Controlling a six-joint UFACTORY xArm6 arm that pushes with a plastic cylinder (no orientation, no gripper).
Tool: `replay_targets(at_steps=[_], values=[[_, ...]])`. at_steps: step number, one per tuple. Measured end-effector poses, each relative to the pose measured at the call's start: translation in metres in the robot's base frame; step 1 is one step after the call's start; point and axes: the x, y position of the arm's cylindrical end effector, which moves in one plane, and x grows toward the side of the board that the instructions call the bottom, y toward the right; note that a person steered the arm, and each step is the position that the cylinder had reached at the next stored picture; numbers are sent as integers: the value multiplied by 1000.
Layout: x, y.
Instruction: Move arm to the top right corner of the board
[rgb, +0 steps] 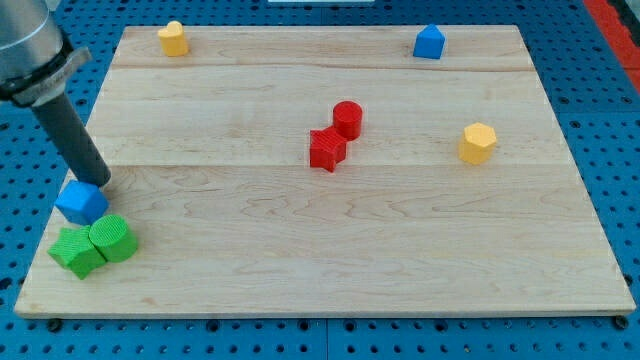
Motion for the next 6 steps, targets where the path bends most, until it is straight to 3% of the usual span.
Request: replay_targets(at_steps=[1,2,3,5,6], values=[[6,5],[-68,53],[-141,169],[-194,434],[-235,517]])
